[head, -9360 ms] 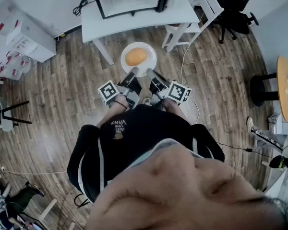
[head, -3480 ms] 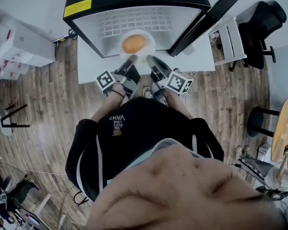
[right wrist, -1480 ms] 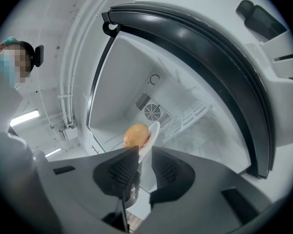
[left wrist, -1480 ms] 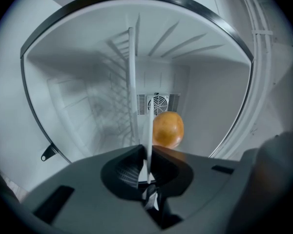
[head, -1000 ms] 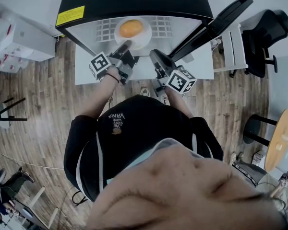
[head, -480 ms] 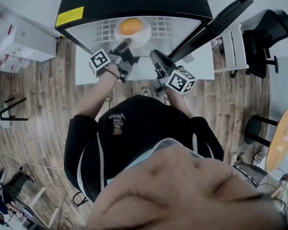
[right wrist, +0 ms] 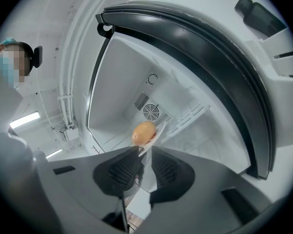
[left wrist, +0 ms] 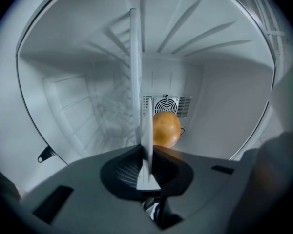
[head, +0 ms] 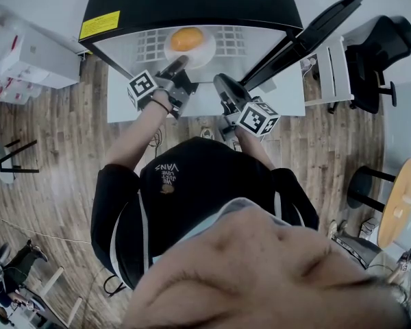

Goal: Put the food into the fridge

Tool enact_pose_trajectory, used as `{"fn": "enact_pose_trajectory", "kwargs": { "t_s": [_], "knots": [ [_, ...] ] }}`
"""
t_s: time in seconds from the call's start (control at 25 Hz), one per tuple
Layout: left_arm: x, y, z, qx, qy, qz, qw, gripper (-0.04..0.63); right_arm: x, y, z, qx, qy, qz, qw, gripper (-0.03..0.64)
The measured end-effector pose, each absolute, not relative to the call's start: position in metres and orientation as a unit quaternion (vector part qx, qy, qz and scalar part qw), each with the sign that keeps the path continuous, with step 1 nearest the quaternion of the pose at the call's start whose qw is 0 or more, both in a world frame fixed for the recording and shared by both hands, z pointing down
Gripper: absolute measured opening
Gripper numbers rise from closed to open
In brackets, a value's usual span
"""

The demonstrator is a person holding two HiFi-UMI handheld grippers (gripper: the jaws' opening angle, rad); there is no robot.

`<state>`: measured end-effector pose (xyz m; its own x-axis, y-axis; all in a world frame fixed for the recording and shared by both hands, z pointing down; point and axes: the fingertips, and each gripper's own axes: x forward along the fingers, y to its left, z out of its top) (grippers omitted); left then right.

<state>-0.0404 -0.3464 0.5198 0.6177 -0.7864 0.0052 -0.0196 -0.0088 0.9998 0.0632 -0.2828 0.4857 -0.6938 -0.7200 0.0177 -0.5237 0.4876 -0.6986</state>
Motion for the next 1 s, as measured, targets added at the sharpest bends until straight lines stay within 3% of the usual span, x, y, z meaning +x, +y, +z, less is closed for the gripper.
{"fn": "enact_pose_trajectory", "kwargs": {
  "t_s": [1.0],
  "knots": [
    [-0.0409,-0.3474,0.516,0.612,-0.299,-0.33,0.653,0.037,0.0556,-0.2804,0.487,-0.356,0.851,-0.357,0.144,0.071]
  ]
}}
